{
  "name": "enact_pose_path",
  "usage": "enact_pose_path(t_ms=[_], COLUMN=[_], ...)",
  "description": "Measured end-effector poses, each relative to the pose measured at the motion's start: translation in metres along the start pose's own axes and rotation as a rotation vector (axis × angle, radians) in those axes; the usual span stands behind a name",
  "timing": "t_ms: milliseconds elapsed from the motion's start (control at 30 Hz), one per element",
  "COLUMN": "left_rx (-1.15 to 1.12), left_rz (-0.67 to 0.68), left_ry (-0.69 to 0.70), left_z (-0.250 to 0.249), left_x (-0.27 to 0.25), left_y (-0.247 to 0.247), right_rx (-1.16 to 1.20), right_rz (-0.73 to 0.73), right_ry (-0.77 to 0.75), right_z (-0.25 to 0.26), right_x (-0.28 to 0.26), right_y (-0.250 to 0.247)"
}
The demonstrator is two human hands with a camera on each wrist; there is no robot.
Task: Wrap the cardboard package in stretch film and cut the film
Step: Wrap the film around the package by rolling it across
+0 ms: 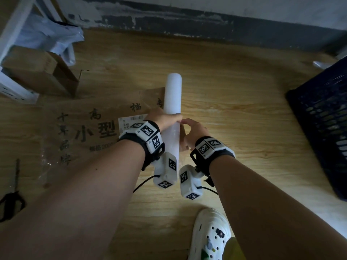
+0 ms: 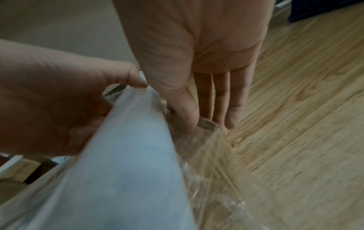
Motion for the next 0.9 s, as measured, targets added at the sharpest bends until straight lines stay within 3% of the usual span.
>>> enact_pose_path(t_ms=[300, 533, 700, 900], left_rx=[-0.088, 0.081, 0.042, -0.116], left_rz=[0.037, -0.029, -0.133, -0.117], left_ry=[-0.060, 0.086, 0.052, -0.065], left_z=[0.005, -0.001, 0.005, 0.020], left_x=[0.001, 0.001, -0.004, -0.003], left_y=[0.001, 0.002, -0.012, -0.023], right_rx=[-0.013, -0.005, -0.015, -0.031], right_rz=[-0.007, 0.012, -0.014, -0.025], right_ry=[-0.001, 0.000, -0.020, -0.021], right_z=[0.003, 0.002, 0.004, 0.005], right_x=[0.000, 0.002, 0.001, 0.001], right_y=[0.005, 0.002, 0.003, 0.003])
Point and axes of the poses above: each hand's wrist, its own x-axis towards the middle knuckle, its own y-axis out of the palm, z = x × y, the point moved 4 cm from there along x, towards the middle knuckle, and after that the axes turned 7 degrees about -x, right-handed, at the moved point
